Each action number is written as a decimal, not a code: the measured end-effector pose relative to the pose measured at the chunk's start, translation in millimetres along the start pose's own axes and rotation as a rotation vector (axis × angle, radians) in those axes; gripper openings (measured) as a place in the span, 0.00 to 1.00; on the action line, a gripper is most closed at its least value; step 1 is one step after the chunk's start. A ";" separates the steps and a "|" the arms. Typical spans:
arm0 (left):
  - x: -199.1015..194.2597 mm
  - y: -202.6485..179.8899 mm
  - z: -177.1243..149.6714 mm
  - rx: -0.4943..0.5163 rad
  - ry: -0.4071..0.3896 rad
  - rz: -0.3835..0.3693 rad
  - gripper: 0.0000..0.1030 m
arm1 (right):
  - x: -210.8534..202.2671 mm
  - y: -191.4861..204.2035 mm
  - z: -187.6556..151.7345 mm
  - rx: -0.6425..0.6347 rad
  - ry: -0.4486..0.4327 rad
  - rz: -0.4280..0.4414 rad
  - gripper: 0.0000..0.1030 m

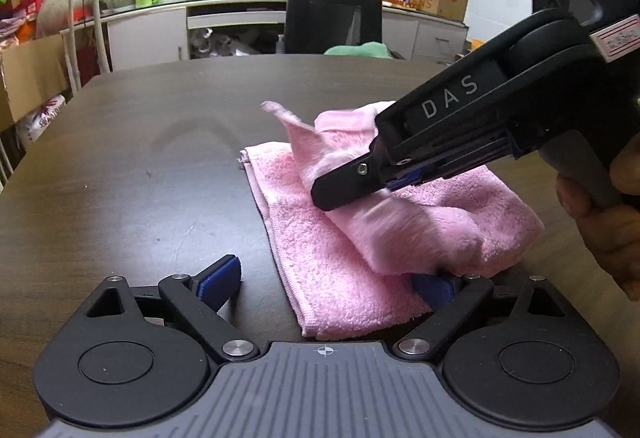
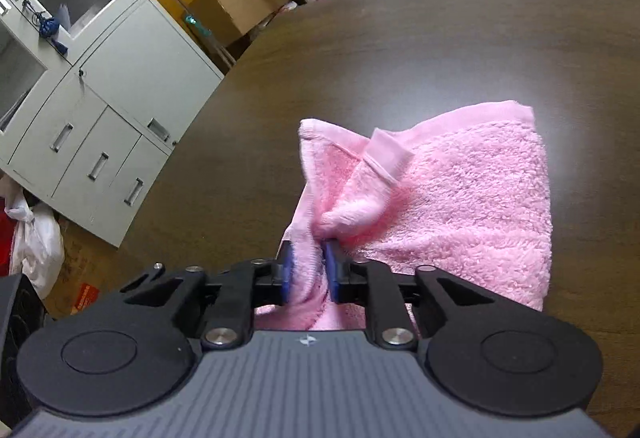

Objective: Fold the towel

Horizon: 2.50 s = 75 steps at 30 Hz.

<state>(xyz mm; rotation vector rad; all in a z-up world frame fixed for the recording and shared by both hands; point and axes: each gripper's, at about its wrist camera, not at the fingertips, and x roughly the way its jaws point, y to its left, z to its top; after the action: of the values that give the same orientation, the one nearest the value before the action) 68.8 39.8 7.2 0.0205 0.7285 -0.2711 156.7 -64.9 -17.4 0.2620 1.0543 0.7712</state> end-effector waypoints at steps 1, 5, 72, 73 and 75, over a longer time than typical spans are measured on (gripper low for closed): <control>-0.4 -0.6 -1.2 0.009 0.000 0.005 0.91 | -0.4 -1.5 0.1 0.005 0.002 0.040 0.55; -0.8 -3.4 -4.2 0.041 -0.008 0.012 0.91 | -18.9 -0.2 -2.3 -0.014 -0.053 0.079 0.55; 54.1 -27.1 40.7 0.110 -0.049 0.116 0.86 | -34.3 -126.3 11.5 0.346 -0.264 0.105 0.52; 55.8 -29.1 42.3 0.096 -0.043 0.114 0.85 | -35.9 -123.7 11.6 0.327 -0.264 0.090 0.56; 59.3 -31.6 44.0 0.064 -0.037 0.102 0.85 | -42.5 -114.8 10.6 0.270 -0.276 0.040 0.65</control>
<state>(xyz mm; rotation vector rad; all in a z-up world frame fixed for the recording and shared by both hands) 131.9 -9.7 3.4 0.1127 0.6794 -0.1966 205.4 -174.2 -45.3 0.6052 0.8905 0.6067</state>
